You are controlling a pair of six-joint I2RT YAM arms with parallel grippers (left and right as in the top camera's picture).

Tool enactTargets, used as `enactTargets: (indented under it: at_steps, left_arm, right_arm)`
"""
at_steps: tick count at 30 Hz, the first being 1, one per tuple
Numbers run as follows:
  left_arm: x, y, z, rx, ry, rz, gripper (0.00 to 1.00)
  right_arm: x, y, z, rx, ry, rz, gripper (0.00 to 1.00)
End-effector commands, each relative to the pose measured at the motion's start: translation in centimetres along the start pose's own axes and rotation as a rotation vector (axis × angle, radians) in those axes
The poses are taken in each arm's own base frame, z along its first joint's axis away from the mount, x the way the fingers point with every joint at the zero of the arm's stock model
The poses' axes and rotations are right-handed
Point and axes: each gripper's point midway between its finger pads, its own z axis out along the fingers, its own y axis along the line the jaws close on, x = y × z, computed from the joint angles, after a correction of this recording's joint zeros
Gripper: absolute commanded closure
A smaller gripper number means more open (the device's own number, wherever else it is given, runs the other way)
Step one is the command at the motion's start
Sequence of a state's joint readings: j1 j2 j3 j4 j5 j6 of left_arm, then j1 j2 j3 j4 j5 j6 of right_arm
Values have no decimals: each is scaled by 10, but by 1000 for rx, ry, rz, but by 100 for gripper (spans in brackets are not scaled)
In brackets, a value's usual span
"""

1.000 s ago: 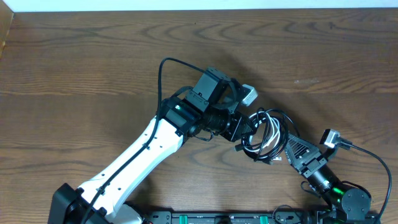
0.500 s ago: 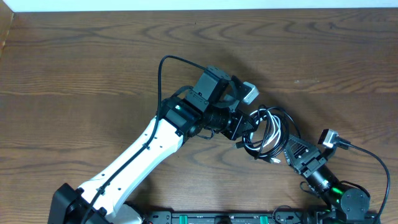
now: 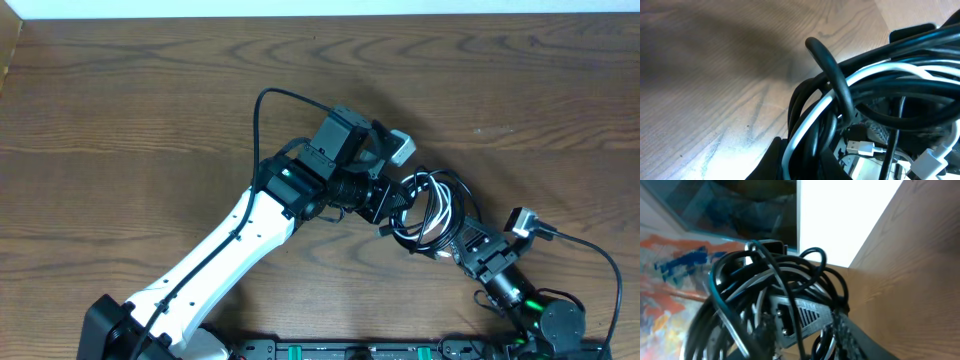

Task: Untangle cables

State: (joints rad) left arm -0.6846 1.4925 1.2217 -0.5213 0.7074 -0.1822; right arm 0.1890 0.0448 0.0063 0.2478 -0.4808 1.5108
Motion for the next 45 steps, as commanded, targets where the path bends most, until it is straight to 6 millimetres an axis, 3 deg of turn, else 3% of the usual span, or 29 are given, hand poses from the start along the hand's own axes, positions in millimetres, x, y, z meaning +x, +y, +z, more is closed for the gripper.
enactTargets:
  at_steps: [1,5,11,13,16,20,26,31,33,40,45]
  left_arm:
    - [-3,-2,0,8,-6,21,92]
    - [-3,-2,0,8,-7,21,92]
    - [-5,8,0,-51,-21,24,92]
    - [-10,21,-2,-123,-43,31,92]
    - [-19,23,-5,-115,-74,81,93]
    - [-34,26,-15,-74,-127,96,92]
    - [-48,41,-33,-38,-182,67,92]
    - [-49,46,-39,20,-182,30,92]
    - [-50,52,-41,12,-187,19,92]
    - [-57,77,-56,-13,-229,-92,92]
    - [-63,61,-62,123,-239,-39,92]
  right_arm:
    - [-6,-12,4,48,-44,-13,66]
    - [-3,-20,9,76,-37,4,69]
    - [-2,-5,20,10,-21,-33,64]
    - [-5,-10,23,28,-33,-27,63]
    - [-11,-24,28,79,-63,-11,62]
    - [-20,-16,37,38,-89,-37,63]
    - [-25,-9,73,61,-29,-165,65]
    - [-9,2,112,28,161,-281,73]
    - [-3,7,121,-9,232,-347,67]
    - [0,6,118,-18,281,-346,58]
    - [2,5,118,-17,293,-343,55]
